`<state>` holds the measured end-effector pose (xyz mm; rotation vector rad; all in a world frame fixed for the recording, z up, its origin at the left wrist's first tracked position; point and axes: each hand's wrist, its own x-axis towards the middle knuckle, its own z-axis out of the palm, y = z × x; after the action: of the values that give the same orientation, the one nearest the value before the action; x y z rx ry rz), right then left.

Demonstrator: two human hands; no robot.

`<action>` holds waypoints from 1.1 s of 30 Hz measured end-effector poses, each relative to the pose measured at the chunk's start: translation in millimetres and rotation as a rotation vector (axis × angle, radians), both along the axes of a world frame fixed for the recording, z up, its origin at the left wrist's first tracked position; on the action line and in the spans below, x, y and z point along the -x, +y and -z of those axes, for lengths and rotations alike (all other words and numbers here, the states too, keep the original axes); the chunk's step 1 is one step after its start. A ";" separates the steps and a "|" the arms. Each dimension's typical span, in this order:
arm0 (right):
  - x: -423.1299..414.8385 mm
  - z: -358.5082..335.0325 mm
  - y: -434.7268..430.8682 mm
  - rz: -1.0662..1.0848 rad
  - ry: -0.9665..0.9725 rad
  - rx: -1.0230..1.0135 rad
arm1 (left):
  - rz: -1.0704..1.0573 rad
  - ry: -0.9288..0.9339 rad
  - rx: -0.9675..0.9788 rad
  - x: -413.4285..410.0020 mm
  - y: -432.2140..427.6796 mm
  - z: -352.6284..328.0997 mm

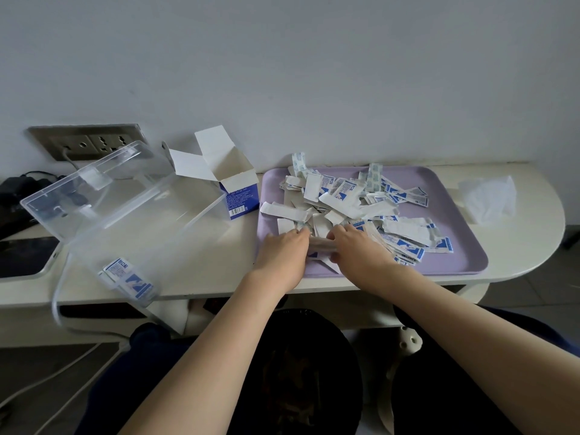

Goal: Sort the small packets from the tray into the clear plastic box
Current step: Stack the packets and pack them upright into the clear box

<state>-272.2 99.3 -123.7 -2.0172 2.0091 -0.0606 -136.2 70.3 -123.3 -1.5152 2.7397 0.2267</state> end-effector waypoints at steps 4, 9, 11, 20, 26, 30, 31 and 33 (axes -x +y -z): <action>-0.4 1.1 -1.8 -0.019 -0.112 -0.005 | -0.024 0.077 -0.090 -1.5 1.2 -1.9; -7.2 5.4 -0.6 -0.063 -0.146 0.095 | -0.120 0.154 -0.135 -5.0 0.1 -6.5; -7.4 6.4 -0.8 -0.109 -0.067 0.165 | -0.134 0.134 -0.132 -7.5 0.3 -8.2; -6.0 15.9 0.2 -0.181 0.079 0.077 | -0.130 -0.186 -0.054 -15.6 -1.1 -2.2; -3.8 10.5 -0.7 -0.155 0.022 0.139 | -0.206 -0.054 -0.109 -17.6 0.5 -9.6; -2.5 10.3 -0.5 -0.139 -0.006 0.156 | -0.231 0.068 -0.158 -18.0 0.9 -9.2; -2.0 11.5 -0.4 -0.139 0.000 0.147 | -0.237 0.054 -0.159 -18.9 0.5 -8.4; -1.3 13.6 0.0 -0.129 0.004 0.125 | -0.263 -0.004 -0.151 -21.6 0.2 -8.0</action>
<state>-270.9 99.2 -137.3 -2.2209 1.9156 -0.1592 -114.6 70.4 -115.3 -1.8236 2.4489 0.4197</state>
